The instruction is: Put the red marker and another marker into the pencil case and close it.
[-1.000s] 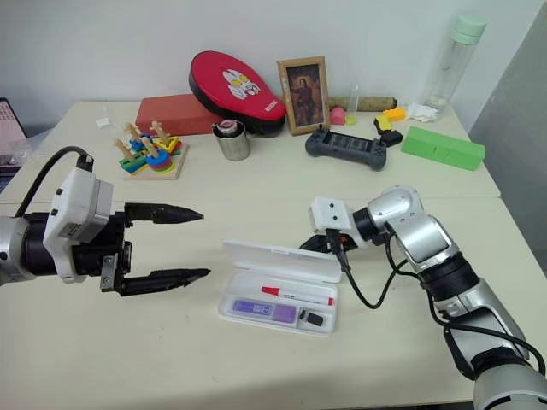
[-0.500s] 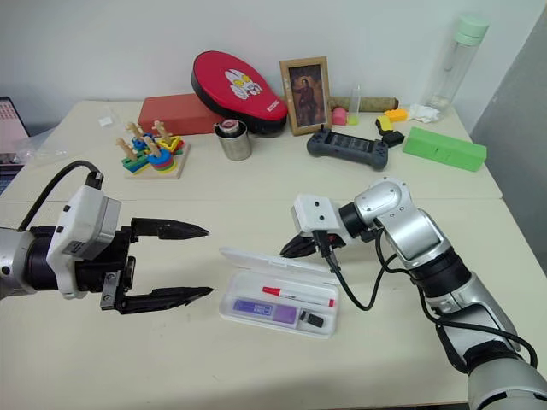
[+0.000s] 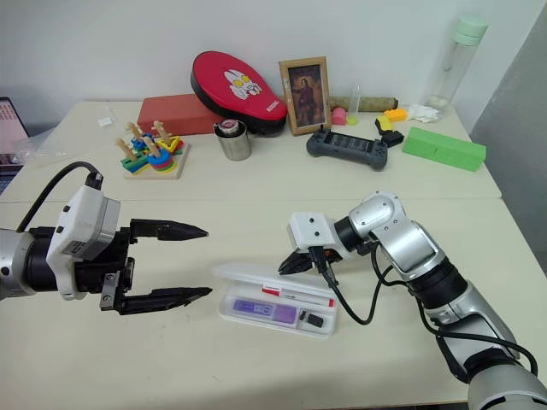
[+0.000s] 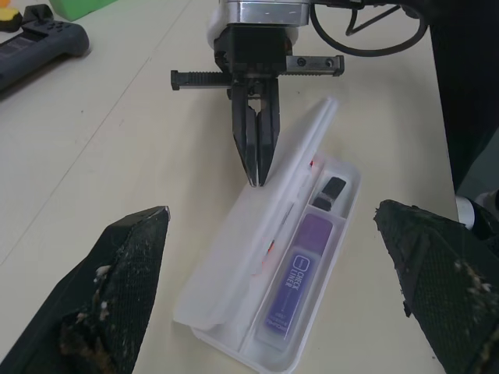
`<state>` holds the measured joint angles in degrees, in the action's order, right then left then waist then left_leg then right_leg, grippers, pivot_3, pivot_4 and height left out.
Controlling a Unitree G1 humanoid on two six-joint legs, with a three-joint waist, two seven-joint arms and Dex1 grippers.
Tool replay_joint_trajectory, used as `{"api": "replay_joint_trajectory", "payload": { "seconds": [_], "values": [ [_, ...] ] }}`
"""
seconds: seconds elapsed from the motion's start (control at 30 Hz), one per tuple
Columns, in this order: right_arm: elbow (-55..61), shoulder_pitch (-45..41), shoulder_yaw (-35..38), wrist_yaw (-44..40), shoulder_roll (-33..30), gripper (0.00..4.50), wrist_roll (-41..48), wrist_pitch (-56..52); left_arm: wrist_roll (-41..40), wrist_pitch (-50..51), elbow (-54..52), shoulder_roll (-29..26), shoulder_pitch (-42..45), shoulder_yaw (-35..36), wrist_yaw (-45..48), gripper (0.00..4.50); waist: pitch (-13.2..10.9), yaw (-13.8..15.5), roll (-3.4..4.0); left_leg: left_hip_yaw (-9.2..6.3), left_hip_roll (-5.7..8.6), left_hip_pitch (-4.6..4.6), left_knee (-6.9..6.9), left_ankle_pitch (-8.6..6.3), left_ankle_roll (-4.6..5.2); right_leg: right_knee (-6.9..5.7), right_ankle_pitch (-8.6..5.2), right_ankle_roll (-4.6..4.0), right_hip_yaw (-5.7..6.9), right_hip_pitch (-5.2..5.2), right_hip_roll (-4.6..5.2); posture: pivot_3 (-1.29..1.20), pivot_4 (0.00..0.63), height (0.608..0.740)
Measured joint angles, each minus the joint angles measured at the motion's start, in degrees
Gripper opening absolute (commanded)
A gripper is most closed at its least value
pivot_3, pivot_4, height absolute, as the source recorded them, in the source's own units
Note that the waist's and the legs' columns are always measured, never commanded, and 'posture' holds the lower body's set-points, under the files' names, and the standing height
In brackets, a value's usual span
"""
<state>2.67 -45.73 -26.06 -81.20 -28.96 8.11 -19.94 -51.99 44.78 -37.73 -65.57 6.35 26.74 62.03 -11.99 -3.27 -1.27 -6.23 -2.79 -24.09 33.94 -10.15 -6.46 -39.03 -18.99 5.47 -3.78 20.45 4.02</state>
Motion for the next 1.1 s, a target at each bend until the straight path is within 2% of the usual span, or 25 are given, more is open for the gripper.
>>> {"api": "replay_joint_trajectory", "payload": {
  "seconds": [0.5, 1.1],
  "values": [
    [5.19, 4.04, -3.1, 2.26, 0.93, 0.05, -0.03, -7.15, -1.23, 1.42, -0.28, -0.67, -1.28, 1.24, 0.6, 4.5, 0.0, 0.0, 0.0, 0.0, 0.0, 0.0, 0.0, 0.0, 0.0, 0.01, 0.0, 0.0, 0.0, 0.01, 0.0, 0.0, 0.15, 0.74],
    [4.02, 6.05, -6.69, 6.58, 2.45, 0.05, -0.36, -11.8, -3.6, 4.79, -1.46, -2.97, -3.45, 6.76, 1.71, 4.5, 0.01, -0.01, -0.01, 0.0, 0.0, 0.02, 0.0, 0.0, 0.0, 0.01, 0.0, 0.0, 0.0, 0.0, 0.0, 0.0, 0.15, 0.74]
  ]
}}
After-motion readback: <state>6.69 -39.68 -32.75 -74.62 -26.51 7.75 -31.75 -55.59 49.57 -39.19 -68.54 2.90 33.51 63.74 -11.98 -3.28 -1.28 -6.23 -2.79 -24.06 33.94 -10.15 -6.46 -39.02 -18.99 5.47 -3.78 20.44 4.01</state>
